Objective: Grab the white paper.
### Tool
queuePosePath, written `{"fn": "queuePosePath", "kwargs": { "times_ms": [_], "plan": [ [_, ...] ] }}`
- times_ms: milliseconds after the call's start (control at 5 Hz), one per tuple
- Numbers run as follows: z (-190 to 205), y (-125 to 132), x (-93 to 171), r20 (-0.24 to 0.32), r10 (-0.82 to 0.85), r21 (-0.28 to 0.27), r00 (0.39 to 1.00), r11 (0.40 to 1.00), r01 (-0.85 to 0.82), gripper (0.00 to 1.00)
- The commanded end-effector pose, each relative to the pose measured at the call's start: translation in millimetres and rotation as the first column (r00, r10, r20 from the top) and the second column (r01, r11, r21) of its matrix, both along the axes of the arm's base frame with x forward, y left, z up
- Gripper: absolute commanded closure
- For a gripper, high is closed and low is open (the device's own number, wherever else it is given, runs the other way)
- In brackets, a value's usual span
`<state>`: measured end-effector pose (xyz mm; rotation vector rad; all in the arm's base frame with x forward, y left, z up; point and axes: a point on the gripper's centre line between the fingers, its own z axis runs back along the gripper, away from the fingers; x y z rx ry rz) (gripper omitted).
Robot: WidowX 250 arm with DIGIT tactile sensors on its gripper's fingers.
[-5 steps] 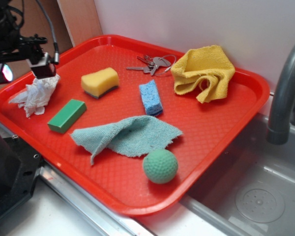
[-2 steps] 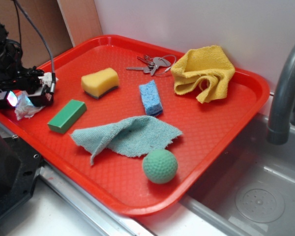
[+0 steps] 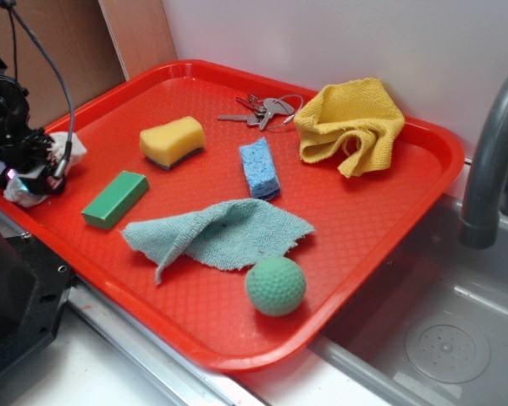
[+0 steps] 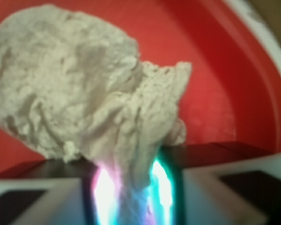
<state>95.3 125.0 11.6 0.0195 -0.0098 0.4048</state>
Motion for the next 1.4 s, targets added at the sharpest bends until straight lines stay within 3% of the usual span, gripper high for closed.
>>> {"fn": "queuePosePath", "kwargs": {
  "times_ms": [0, 200, 400, 600, 800, 1200],
  "plan": [
    [87, -40, 29, -0.102, -0.298, 0.013, 0.949, 0.954, 0.300, 1.00],
    [135, -95, 71, -0.102, -0.413, 0.114, 0.905, 0.899, 0.423, 1.00],
    [167, -118, 116, -0.065, -0.462, 0.154, 0.884, 0.871, 0.467, 1.00],
    [186, -125, 113, -0.016, -0.480, 0.173, 0.877, 0.863, 0.475, 1.00],
    [184, -112, 103, 0.023, -0.434, 0.158, 0.901, 0.891, 0.425, 1.00],
    [169, -84, 59, 0.118, -0.316, -0.001, 0.941, 0.948, 0.319, 1.00]
  ]
}}
